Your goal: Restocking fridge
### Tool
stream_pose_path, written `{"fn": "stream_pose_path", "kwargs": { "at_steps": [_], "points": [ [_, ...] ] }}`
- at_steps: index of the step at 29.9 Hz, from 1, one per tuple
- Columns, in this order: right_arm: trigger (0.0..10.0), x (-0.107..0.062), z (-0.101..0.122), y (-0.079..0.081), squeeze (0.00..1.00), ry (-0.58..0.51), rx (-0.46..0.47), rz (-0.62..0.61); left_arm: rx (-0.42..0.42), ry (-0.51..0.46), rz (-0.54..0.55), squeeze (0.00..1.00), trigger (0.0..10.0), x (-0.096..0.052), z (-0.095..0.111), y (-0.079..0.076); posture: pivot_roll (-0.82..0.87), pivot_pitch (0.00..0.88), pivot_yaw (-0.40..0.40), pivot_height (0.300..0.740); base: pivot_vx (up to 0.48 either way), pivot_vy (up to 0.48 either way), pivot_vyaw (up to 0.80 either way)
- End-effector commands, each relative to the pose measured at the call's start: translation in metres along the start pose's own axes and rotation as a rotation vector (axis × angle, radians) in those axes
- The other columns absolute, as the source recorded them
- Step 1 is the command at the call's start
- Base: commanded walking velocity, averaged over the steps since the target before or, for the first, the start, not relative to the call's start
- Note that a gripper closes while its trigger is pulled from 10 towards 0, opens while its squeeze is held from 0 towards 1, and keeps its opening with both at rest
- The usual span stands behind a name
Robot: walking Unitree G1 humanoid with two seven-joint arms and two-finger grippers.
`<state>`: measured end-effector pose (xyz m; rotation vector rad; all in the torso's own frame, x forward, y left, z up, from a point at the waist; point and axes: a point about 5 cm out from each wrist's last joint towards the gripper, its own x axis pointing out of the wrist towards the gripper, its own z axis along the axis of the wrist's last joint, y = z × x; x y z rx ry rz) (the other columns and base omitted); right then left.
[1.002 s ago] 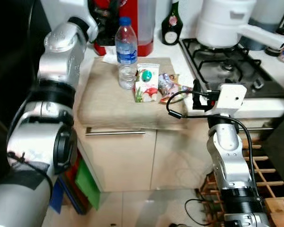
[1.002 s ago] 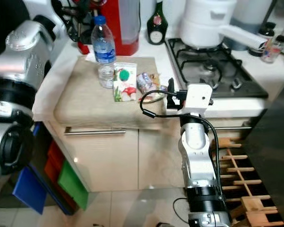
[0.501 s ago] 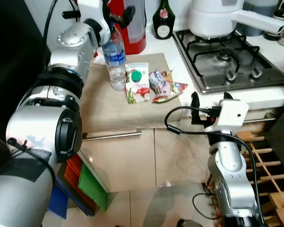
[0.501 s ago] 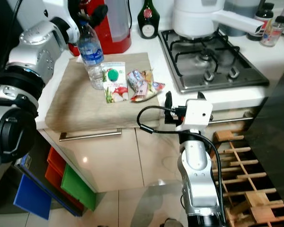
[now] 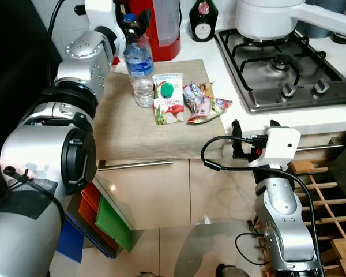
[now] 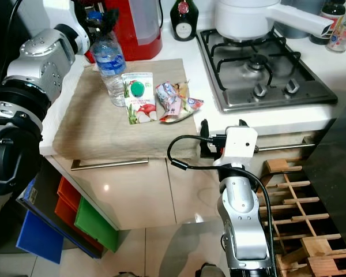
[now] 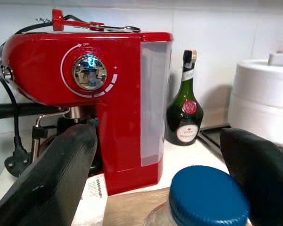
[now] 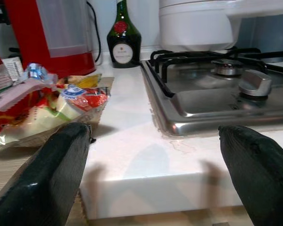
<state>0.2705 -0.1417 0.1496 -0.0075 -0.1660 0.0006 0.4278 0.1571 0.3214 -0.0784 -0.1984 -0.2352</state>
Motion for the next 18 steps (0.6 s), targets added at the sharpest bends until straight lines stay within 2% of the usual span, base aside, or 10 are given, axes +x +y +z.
{"fn": "stream_pose_path", "kwargs": {
  "at_steps": [1,14,15,16,17,18],
  "points": [
    [10.0,0.003,0.006,0.006,0.00,-0.013,0.005,0.026,-0.026,0.001,0.013,0.00,10.0,0.001,0.007,0.002,-0.15,0.080,0.135,0.740,0.000,0.000,0.00],
    [10.0,0.010,0.007,0.005,0.00,-0.009,0.004,0.035,0.013,0.071,-0.046,0.00,10.0,0.002,-0.004,-0.008,-0.15,0.062,0.127,0.740,0.000,0.000,0.00],
    [10.0,0.011,0.007,0.005,0.00,-0.008,0.004,0.035,0.005,0.069,-0.047,0.00,4.9,0.002,-0.004,-0.009,-0.15,0.061,0.125,0.740,0.000,0.000,0.00],
    [10.0,0.011,0.007,0.004,0.00,-0.007,0.003,0.035,-0.002,0.064,-0.048,0.00,2.6,0.003,-0.004,-0.009,-0.15,0.058,0.124,0.740,0.000,0.000,0.00],
    [10.0,0.011,0.006,0.003,0.00,-0.006,0.002,0.034,-0.005,0.061,-0.048,0.00,2.6,0.003,-0.004,-0.010,-0.15,0.057,0.123,0.740,0.000,0.000,0.00],
    [10.0,0.012,0.006,0.003,0.00,-0.005,0.001,0.035,-0.004,0.049,-0.052,0.00,0.0,0.003,-0.003,-0.010,-0.15,0.055,0.121,0.740,0.000,0.000,0.00]
  ]
}}
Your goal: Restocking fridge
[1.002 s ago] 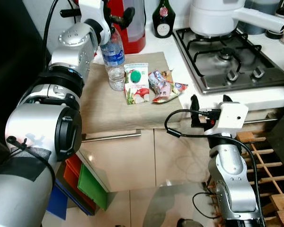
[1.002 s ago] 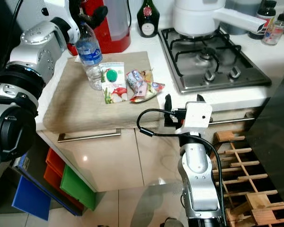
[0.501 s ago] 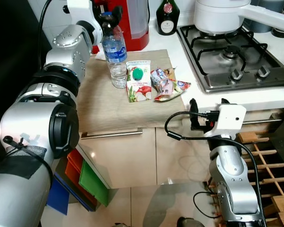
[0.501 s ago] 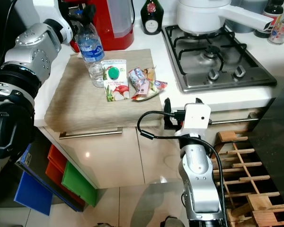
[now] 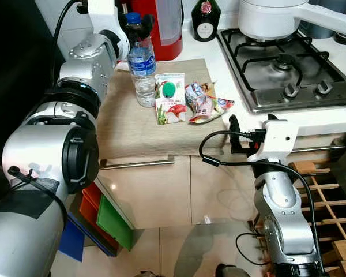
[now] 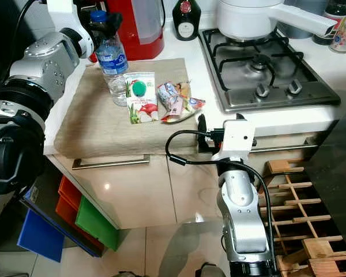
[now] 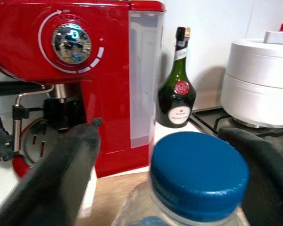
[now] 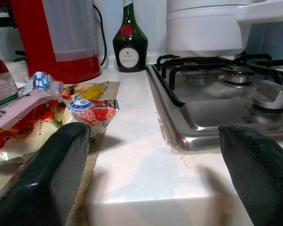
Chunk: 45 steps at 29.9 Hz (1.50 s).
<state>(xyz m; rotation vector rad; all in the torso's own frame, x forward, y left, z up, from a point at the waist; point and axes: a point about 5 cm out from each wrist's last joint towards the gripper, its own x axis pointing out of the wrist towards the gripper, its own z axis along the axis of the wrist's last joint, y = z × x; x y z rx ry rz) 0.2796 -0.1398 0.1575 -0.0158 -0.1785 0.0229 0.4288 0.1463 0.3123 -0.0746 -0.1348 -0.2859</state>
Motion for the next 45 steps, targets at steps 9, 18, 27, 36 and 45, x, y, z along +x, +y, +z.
{"fn": "stream_pose_path", "kwargs": {
  "at_steps": [9,18,27,36,45],
  "points": [
    [10.0,0.007,-0.003,0.000,0.00,0.015,0.000,0.024,0.064,-0.014,-0.025,0.00,0.0,0.001,0.008,-0.002,-0.15,0.040,0.101,0.740,0.000,0.000,0.00],
    [10.0,0.015,-0.002,-0.005,0.00,0.014,-0.025,0.046,0.002,-0.020,-0.012,0.00,0.0,0.000,0.006,0.001,-0.17,0.004,0.072,0.740,0.000,0.000,0.00],
    [10.0,0.026,0.002,-0.012,0.00,0.004,-0.058,0.067,-0.022,-0.045,0.011,0.00,0.0,-0.002,0.004,0.004,-0.17,0.000,0.031,0.740,0.000,0.000,0.00],
    [10.0,0.035,-0.002,-0.001,0.00,0.002,-0.034,0.094,0.120,-0.177,0.016,0.00,10.0,-0.003,0.038,0.007,-0.11,0.000,0.028,0.740,0.000,0.000,0.00],
    [10.0,0.039,0.001,-0.006,0.00,-0.051,-0.024,0.013,0.325,-0.413,-0.022,0.00,10.0,-0.023,0.078,0.013,-0.05,0.000,0.023,0.740,0.000,0.000,0.00]
  ]
}}
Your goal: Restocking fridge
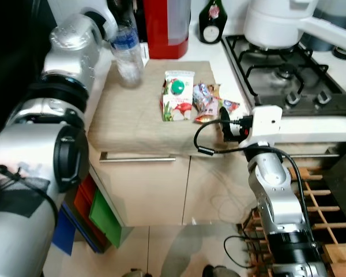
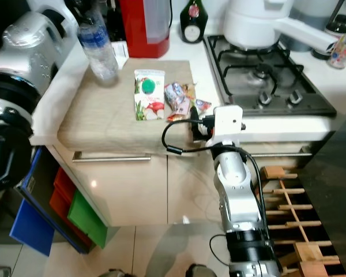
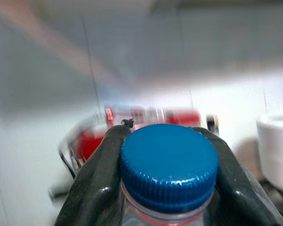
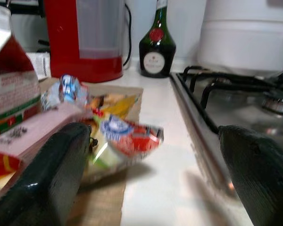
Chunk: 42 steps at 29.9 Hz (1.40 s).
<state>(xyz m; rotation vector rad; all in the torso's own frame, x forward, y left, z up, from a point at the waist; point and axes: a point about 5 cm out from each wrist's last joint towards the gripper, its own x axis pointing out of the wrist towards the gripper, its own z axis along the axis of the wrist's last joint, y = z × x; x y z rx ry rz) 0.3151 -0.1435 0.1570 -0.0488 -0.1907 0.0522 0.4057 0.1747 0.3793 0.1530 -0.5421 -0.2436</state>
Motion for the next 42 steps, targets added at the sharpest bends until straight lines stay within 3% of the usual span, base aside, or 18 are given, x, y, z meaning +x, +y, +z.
{"fn": "stream_pose_path", "kwargs": {
  "at_steps": [1,3,4,5,6,8,11,12,15,16,17,18,21,26,30,36,41,42],
  "points": [
    [10.0,0.004,0.009,-0.005,0.00,-0.046,-0.010,-0.038,0.042,-0.064,-0.054,0.00,10.0,-0.005,0.008,-0.005,-0.04,0.000,0.017,0.740,0.000,0.000,0.00],
    [10.0,0.002,0.011,-0.016,0.00,-0.062,-0.075,-0.106,-0.041,-0.029,-0.105,0.00,10.0,-0.022,-0.002,-0.020,-0.02,0.000,0.006,0.740,0.000,0.000,0.00],
    [10.0,0.002,0.011,-0.016,0.00,-0.062,-0.075,-0.106,-0.041,-0.029,-0.105,0.00,10.0,-0.022,-0.002,-0.020,-0.02,0.000,0.006,0.740,0.000,0.000,0.00],
    [10.0,0.001,0.013,-0.019,0.00,-0.079,-0.085,-0.115,-0.083,-0.003,-0.100,0.00,10.0,-0.040,-0.011,-0.031,-0.01,0.000,0.003,0.740,0.000,0.000,0.00],
    [10.0,0.001,0.013,-0.019,0.00,-0.079,-0.085,-0.115,-0.083,-0.003,-0.100,0.00,10.0,-0.040,-0.011,-0.031,-0.01,0.000,0.003,0.740,0.000,0.000,0.00],
    [10.0,-0.001,0.016,-0.022,0.00,-0.092,-0.084,-0.118,-0.095,0.011,-0.062,0.00,10.0,-0.059,-0.019,-0.037,0.00,0.000,-0.001,0.740,0.000,0.000,0.00],
    [10.0,-0.006,0.016,-0.027,0.00,-0.088,-0.077,-0.137,-0.177,0.042,0.008,0.00,10.0,-0.092,-0.030,-0.046,0.01,0.000,-0.012,0.740,0.000,0.000,0.00],
    [10.0,-0.006,0.016,-0.027,0.00,-0.088,-0.077,-0.137,-0.177,0.042,0.008,0.00,10.0,-0.092,-0.030,-0.046,0.01,0.000,-0.012,0.740,0.000,0.000,0.00],
    [10.0,-0.015,0.013,-0.031,0.00,-0.076,-0.099,-0.143,-0.167,0.006,0.068,0.00,10.0,-0.128,-0.019,-0.053,0.04,0.000,-0.043,0.740,0.000,0.000,0.00],
    [10.0,-0.017,0.011,-0.034,0.00,-0.071,-0.110,-0.146,-0.120,-0.029,0.064,0.00,10.0,-0.140,-0.009,-0.055,0.05,0.000,-0.057,0.740,0.000,0.000,0.00],
    [10.0,-0.017,0.011,-0.034,0.00,-0.071,-0.110,-0.146,-0.120,-0.029,0.064,0.00,10.0,-0.140,-0.009,-0.055,0.05,0.000,-0.057,0.740,0.000,0.000,0.00],
    [10.0,-0.018,0.011,-0.037,0.00,-0.067,-0.119,-0.149,-0.067,-0.056,0.055,0.00,10.0,-0.152,-0.001,-0.057,0.06,0.000,-0.068,0.740,0.000,0.000,0.00],
    [10.0,-0.015,0.012,-0.037,0.00,-0.074,-0.128,-0.146,-0.023,-0.025,0.060,0.00,10.0,-0.166,-0.006,-0.060,0.08,0.000,-0.078,0.740,0.000,0.000,0.00],
    [10.0,-0.010,0.006,-0.029,0.00,-0.058,-0.090,-0.115,-0.068,0.079,0.120,0.00,10.0,-0.172,-0.027,-0.062,0.08,0.000,-0.076,0.740,0.000,0.000,0.00],
    [10.0,0.001,-0.010,-0.010,0.00,0.012,-0.010,-0.038,-0.089,0.172,0.109,0.00,10.0,-0.172,-0.050,-0.066,0.06,0.000,-0.060,0.740,0.000,0.000,0.00],
    [10.0,-0.002,-0.006,-0.013,0.00,-0.006,0.001,-0.041,-0.033,0.228,-0.003,0.00,10.0,-0.172,-0.062,-0.081,0.04,0.000,-0.047,0.740,0.000,0.000,0.00],
    [10.0,-0.007,-0.008,-0.013,0.00,-0.001,-0.001,-0.056,-0.032,0.242,-0.067,0.00,10.0,-0.173,-0.065,-0.089,0.02,0.000,-0.027,0.740,0.000,0.000,0.00],
    [10.0,-0.008,-0.009,-0.014,0.00,-0.004,-0.004,-0.069,-0.065,0.247,-0.074,0.00,10.0,-0.171,-0.067,-0.091,0.01,0.000,-0.014,0.740,0.000,0.000,0.00]
  ]
}}
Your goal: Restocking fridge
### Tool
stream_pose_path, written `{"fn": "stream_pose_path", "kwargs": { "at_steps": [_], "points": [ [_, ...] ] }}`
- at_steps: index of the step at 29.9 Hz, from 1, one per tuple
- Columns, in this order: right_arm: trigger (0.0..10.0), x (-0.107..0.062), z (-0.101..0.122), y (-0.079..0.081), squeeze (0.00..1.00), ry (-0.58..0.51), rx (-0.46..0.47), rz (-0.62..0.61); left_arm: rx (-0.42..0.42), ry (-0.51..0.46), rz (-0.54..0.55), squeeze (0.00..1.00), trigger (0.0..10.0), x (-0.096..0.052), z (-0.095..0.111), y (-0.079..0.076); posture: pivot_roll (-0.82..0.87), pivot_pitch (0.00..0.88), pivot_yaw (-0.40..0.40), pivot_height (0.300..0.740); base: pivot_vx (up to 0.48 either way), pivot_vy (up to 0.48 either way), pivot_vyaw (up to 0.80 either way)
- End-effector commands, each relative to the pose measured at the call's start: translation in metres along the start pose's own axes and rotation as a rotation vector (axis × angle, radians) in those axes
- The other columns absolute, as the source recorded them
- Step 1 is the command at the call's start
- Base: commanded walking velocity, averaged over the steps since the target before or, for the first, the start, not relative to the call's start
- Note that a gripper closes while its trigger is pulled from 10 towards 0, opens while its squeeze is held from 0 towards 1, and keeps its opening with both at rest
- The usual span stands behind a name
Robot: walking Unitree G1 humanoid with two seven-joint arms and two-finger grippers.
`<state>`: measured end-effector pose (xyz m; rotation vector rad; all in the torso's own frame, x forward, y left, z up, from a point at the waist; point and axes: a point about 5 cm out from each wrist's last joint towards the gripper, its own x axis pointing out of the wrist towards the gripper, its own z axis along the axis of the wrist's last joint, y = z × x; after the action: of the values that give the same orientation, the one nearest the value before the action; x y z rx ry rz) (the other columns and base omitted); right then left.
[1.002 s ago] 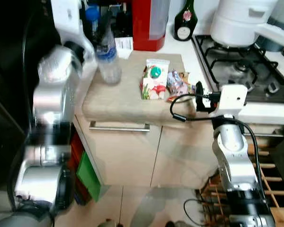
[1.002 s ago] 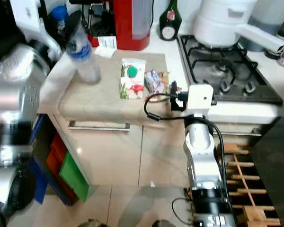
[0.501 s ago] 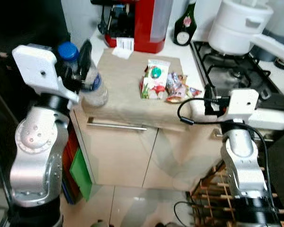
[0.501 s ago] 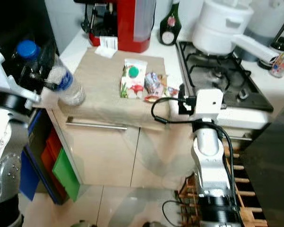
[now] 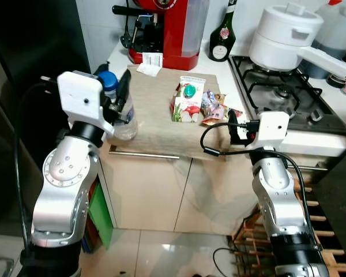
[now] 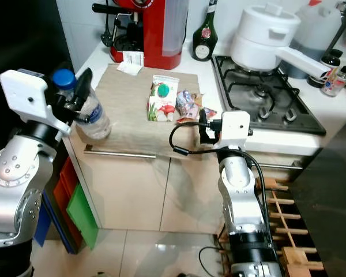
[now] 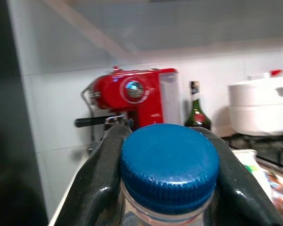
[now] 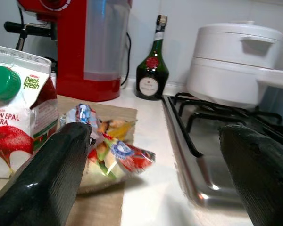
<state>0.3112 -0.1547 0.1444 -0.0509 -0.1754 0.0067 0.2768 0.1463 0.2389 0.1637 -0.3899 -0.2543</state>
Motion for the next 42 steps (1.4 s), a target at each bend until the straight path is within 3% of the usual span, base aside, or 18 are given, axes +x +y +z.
{"fn": "stream_pose_path", "kwargs": {
  "at_steps": [1,12,25,42],
  "points": [
    [10.0,-0.001,0.003,-0.005,0.00,-0.021,0.002,-0.030,-0.066,0.100,-0.056,0.00,10.0,0.001,-0.019,-0.011,0.01,0.000,-0.014,0.740,0.000,0.000,0.00],
    [10.0,-0.001,0.003,-0.007,0.00,-0.017,-0.003,-0.047,-0.157,0.080,-0.064,0.00,10.0,0.009,-0.021,-0.015,-0.01,0.000,-0.004,0.740,0.000,0.000,0.00],
    [10.0,0.002,0.002,-0.005,0.00,-0.009,-0.005,-0.036,-0.160,0.087,-0.069,0.00,10.0,0.008,-0.024,-0.025,-0.01,0.000,-0.003,0.740,-0.115,0.000,0.00],
    [10.0,0.003,0.001,-0.007,0.00,0.000,-0.013,-0.028,-0.182,0.088,-0.059,0.00,10.0,0.010,-0.026,-0.031,-0.02,0.000,-0.015,0.740,-0.294,0.000,0.00]
  ]
}}
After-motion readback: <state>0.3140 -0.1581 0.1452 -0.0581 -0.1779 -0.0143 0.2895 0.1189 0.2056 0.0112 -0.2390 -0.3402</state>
